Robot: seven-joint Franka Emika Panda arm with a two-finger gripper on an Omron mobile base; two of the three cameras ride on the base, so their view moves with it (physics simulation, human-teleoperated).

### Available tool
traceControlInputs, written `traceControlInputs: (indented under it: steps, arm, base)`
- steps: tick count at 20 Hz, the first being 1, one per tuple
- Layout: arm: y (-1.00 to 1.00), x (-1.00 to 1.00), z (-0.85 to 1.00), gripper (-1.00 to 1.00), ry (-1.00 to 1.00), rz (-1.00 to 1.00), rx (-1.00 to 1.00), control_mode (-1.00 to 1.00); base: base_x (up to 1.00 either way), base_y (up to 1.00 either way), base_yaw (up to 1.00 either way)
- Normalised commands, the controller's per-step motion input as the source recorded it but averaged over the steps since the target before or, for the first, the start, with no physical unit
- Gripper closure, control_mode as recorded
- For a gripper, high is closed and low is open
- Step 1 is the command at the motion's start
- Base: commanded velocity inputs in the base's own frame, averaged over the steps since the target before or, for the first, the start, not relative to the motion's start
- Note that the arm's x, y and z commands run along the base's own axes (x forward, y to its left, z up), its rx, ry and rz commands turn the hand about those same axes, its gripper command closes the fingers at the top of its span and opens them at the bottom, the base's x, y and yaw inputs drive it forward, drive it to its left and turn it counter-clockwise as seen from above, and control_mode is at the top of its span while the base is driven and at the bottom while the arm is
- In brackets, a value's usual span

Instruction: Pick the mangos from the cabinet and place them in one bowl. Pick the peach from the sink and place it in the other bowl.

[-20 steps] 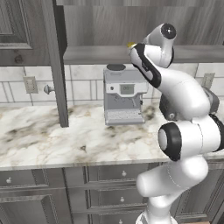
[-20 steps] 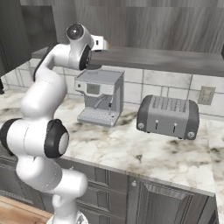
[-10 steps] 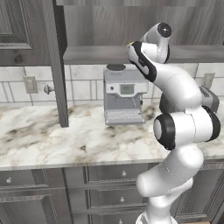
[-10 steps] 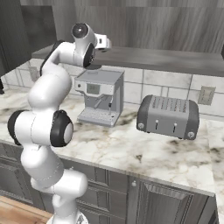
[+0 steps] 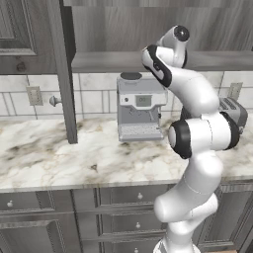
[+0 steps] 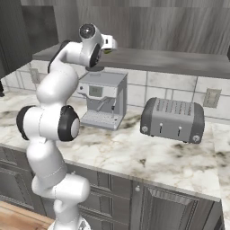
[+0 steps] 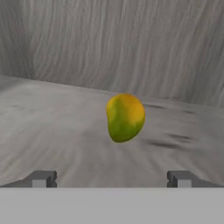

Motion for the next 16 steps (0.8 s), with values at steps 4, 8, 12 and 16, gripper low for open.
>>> traceControlInputs:
  steps: [4,8,12,16]
  arm:
    - [-0.05,0.37,-0.03,-1.00,0.00,0.00,0.02,-1.00]
    - [-0.04,0.38,-0.05,-1.00,0.00,0.00,0.03,-1.00]
    - [0.00,0.39,-0.07,-1.00,0.00,0.00,0.03,-1.00]
    - [-0.01,0.42,-0.08,-1.00,0.00,0.00,0.03,-1.00]
  base:
    - [0.00,0.00,0.00]
    - [0.00,0.00,0.00]
    - [0.00,0.00,0.00]
    - [0.00,0.00,0.00]
